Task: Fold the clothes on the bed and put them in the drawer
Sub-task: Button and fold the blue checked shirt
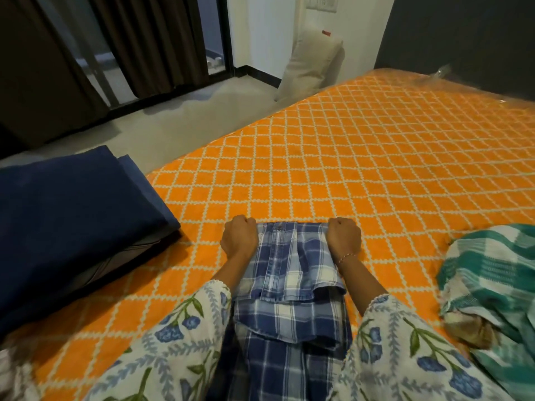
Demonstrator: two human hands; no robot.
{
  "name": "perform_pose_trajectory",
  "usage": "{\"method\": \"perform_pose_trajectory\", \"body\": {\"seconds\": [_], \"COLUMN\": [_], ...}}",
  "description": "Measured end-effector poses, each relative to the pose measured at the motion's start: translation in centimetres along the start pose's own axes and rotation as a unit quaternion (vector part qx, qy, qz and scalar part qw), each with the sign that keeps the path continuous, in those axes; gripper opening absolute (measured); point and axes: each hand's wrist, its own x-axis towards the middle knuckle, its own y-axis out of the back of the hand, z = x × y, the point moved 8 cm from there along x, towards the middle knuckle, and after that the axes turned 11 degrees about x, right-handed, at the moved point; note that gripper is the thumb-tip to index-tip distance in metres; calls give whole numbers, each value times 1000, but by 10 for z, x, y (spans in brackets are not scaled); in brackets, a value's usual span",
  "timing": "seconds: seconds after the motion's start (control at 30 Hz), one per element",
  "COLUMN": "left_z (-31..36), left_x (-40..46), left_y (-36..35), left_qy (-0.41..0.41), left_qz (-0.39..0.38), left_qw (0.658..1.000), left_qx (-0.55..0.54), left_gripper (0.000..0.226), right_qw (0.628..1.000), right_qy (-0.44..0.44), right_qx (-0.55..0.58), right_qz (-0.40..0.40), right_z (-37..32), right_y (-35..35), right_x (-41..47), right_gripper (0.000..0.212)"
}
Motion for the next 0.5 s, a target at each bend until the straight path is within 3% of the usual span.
{"method": "perform_pose_trajectory", "body": {"seconds": [0.1, 0.2, 0.3, 0.4, 0.5], "left_z": [-7, -12, 23, 73, 70], "left_x": [-2, 0, -2, -23, -44], "left_y": [3, 11, 17, -2, -30], "left_qy": [44, 59, -88, -292, -329], "left_qz": [0, -13, 23, -55, -126], "left_qw": [999, 996, 989, 942, 901], "left_qx": [1, 71, 118, 159, 254], "left_gripper": [34, 29, 32, 43, 58], "right_qw": [997, 998, 994, 980, 980], "right_qy": [-68, -56, -6, 53, 51], "right_qx": [41, -13, -111, -178, -170], "right_qz": [21, 7, 22, -71, -95], "right_z": [15, 17, 5, -2, 4], "right_y": [1, 5, 10, -13, -16], "right_x": [-5, -3, -6, -7, -6], "right_gripper": [53, 53, 50, 41, 40]}}
